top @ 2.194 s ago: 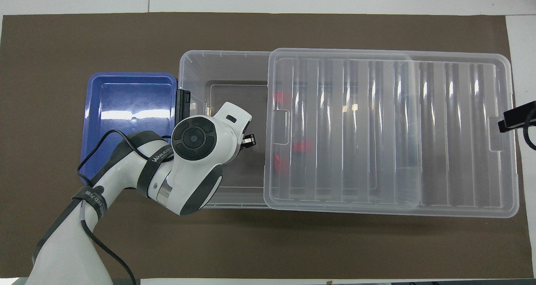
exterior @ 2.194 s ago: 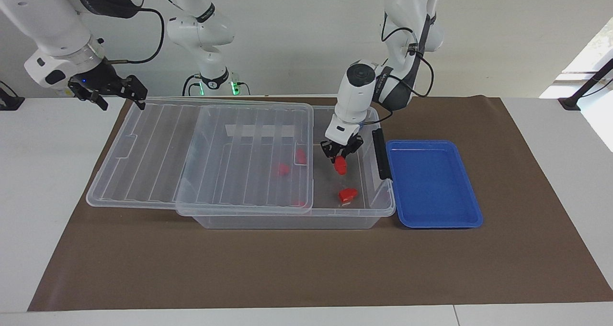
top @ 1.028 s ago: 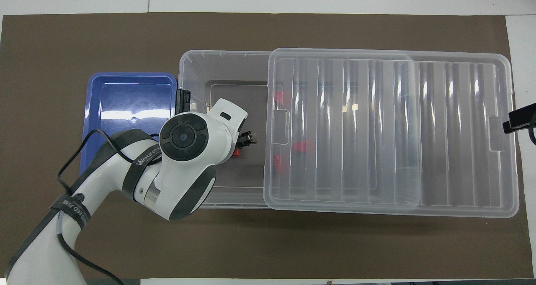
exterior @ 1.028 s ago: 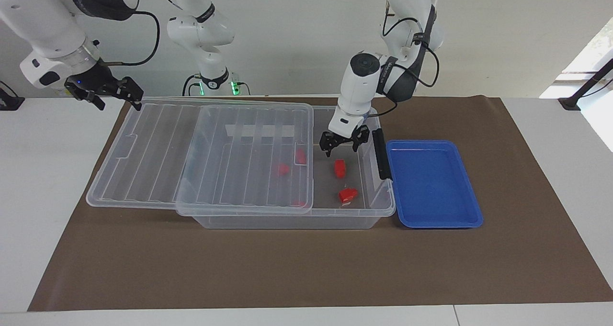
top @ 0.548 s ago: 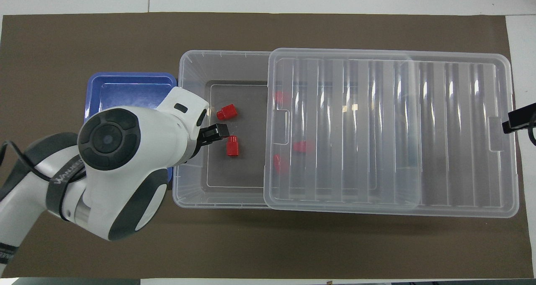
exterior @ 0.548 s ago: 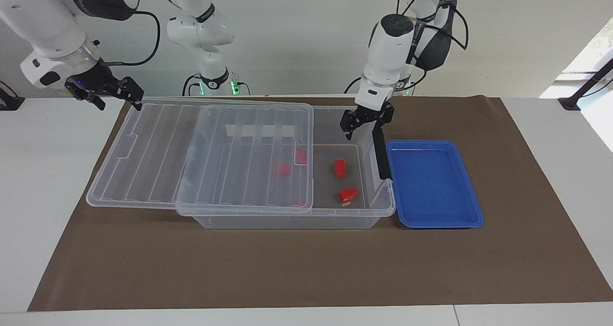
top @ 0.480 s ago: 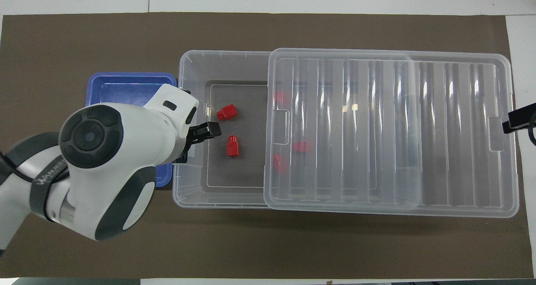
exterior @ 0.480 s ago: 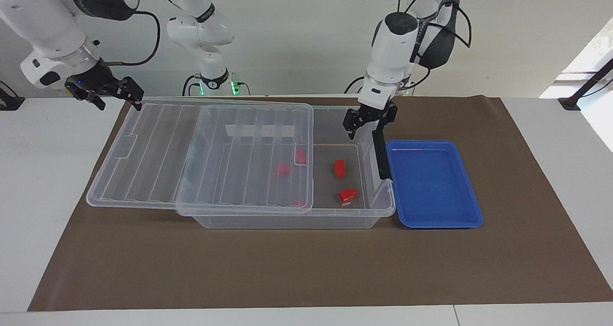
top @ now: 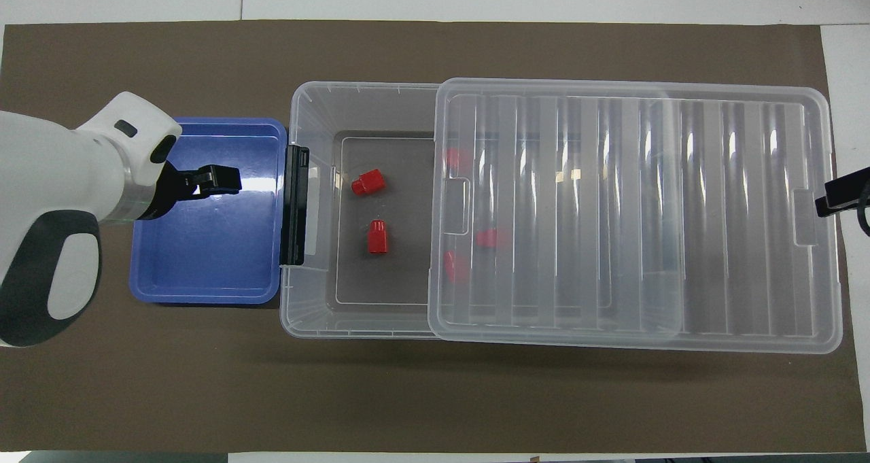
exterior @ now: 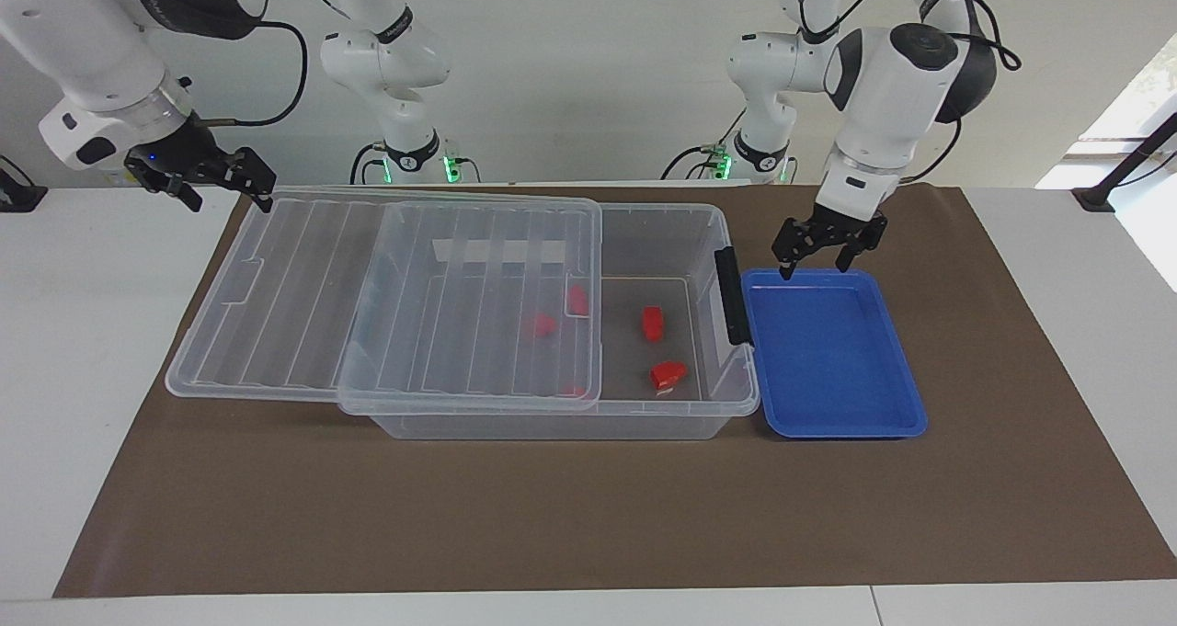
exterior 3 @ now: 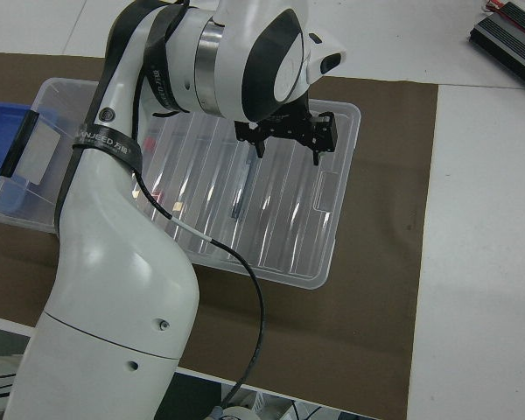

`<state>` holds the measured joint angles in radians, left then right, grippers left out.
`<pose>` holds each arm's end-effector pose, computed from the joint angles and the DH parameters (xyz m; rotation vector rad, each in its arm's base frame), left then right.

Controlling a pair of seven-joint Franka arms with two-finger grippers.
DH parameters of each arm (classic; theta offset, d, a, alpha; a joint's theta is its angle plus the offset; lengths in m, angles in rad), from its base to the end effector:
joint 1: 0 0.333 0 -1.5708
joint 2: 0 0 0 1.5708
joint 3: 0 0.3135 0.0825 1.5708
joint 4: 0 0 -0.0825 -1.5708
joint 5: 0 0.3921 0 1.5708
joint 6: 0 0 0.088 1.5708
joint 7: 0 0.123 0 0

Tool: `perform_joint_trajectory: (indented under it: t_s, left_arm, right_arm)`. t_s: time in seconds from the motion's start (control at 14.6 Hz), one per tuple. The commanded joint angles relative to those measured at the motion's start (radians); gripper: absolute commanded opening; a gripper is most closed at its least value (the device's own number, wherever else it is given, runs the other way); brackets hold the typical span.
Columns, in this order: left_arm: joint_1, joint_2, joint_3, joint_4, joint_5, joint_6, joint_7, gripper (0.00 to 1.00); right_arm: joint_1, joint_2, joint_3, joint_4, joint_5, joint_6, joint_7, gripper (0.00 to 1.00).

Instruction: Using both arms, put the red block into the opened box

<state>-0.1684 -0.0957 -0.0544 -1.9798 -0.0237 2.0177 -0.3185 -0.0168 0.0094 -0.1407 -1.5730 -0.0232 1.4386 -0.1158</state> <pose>0.5400 -0.1249 0.5003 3.0796 0.1609 0.1917 0.5407 -0.0887 0.5894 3.1279 -0.0676 -0.2283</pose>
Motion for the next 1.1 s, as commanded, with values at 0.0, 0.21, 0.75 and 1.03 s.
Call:
perform_joint_trajectory:
  t_s: [0.0,0.21,0.75,1.03]
  left_arm:
    - [0.07,0.013,-0.012,0.079,0.005,-0.095,0.073,1.0]
    - [0.119,0.01,-0.01,0.139,0.005,-0.16,0.13,1.0]
    - [0.139,0.011,-0.008,0.253,0.004,-0.312,0.15,1.0]
    - [0.141,0.001,-0.01,0.236,0.004,-0.343,0.151,1.0]
  right_arm:
    - [-0.017,-0.016,0.018,-0.022,0.006,0.019,0.01,1.0]
    - [-0.017,-0.017,0.018,-0.024,0.005,0.019,0.013,1.0]
    - [-0.025,-0.052,-0.123,-0.172,-0.009,0.212,-0.275,0.02]
    - [-0.054,-0.037,-0.143,-0.275,-0.009,0.362,-0.288,0.0]
